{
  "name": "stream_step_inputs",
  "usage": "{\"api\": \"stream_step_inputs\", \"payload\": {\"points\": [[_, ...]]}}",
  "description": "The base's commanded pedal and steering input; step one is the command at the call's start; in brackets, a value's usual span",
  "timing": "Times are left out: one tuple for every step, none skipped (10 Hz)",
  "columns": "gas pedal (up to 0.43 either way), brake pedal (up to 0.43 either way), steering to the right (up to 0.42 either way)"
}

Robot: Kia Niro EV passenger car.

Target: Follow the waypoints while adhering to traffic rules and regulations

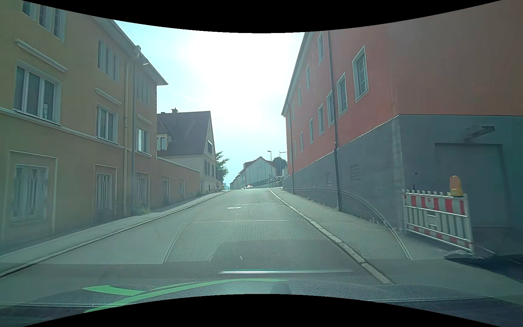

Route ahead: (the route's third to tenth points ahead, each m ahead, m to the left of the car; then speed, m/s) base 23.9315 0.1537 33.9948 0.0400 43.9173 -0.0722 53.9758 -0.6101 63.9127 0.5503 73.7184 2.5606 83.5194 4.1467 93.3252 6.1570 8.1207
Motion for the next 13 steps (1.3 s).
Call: {"api": "stream_step_inputs", "payload": {"points": [[0.177,0.0,0.002],[0.177,0.0,0.002],[0.138,0.0,0.002],[0.118,0.0,0.002],[0.118,0.0,0.002],[0.118,0.0,0.002],[0.118,0.0,0.002],[0.118,0.0,0.001],[0.118,0.0,0.001],[0.118,0.0,0.001],[0.118,0.0,0.001],[0.118,0.0,0.0],[0.118,0.0,0.0]]}}
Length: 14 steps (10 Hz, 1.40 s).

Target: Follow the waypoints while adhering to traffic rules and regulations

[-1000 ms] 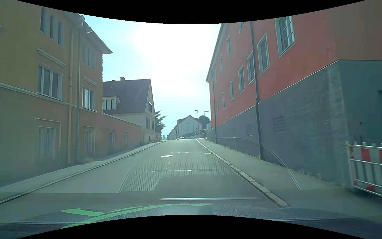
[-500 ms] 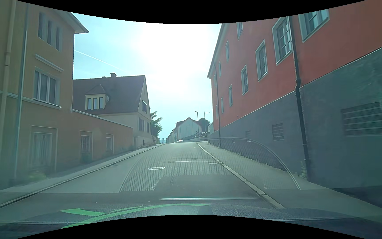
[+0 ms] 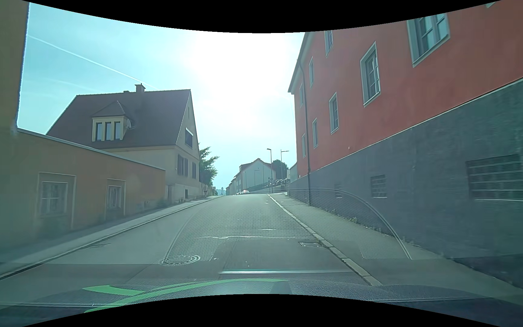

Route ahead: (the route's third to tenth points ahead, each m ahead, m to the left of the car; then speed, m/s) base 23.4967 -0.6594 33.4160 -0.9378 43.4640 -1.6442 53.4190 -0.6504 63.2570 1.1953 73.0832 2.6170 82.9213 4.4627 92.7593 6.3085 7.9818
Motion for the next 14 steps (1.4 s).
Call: {"api": "stream_step_inputs", "payload": {"points": [[0.118,0.0,-0.001],[0.118,0.0,-0.003],[0.118,0.0,-0.004],[0.118,0.0,-0.005],[0.118,0.0,-0.005],[0.118,0.0,-0.006],[0.118,0.0,-0.006],[0.118,0.0,-0.006],[0.118,0.0,-0.007],[0.118,0.0,-0.008],[0.118,0.0,-0.008],[0.118,0.0,-0.008],[0.118,0.0,-0.008],[0.118,0.0,-0.008]]}}
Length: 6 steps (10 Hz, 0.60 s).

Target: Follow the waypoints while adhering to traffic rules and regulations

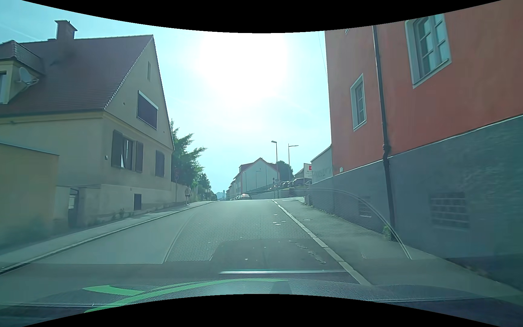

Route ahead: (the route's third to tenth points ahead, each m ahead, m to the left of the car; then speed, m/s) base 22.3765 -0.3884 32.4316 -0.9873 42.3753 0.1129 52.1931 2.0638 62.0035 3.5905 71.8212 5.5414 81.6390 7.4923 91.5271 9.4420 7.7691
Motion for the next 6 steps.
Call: {"api": "stream_step_inputs", "payload": {"points": [[0.118,0.0,-0.008],[0.118,0.0,-0.008],[0.118,0.0,-0.008],[0.118,0.0,-0.008],[0.118,0.0,-0.011],[0.118,0.0,-0.011]]}}
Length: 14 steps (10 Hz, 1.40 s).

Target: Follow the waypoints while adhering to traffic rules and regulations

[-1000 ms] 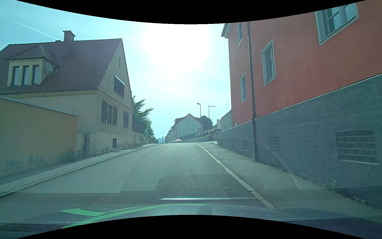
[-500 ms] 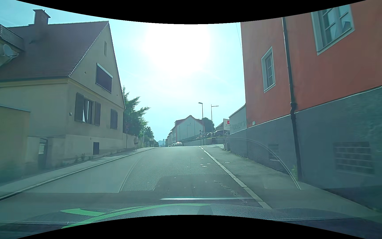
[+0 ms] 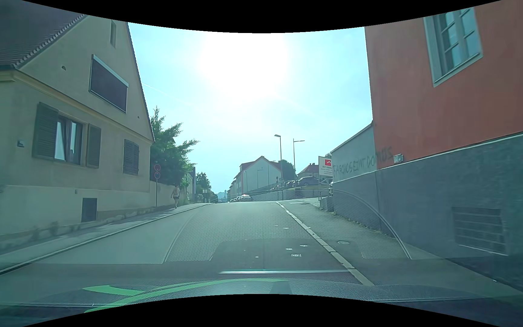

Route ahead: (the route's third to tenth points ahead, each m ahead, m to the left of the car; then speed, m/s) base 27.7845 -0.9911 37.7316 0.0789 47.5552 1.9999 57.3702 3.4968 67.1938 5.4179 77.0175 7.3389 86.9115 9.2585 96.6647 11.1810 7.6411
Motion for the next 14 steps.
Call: {"api": "stream_step_inputs", "payload": {"points": [[0.118,0.0,-0.011],[0.118,0.0,-0.011],[0.118,0.0,-0.012],[0.118,0.0,-0.013],[0.118,0.0,-0.013],[0.118,0.0,-0.012],[0.118,0.0,-0.012],[0.118,0.0,-0.012],[0.118,0.0,-0.012],[0.118,0.0,-0.011],[0.11,0.0,-0.008],[0.098,0.0,-0.007],[0.087,0.0,-0.006],[0.079,0.0,-0.006]]}}
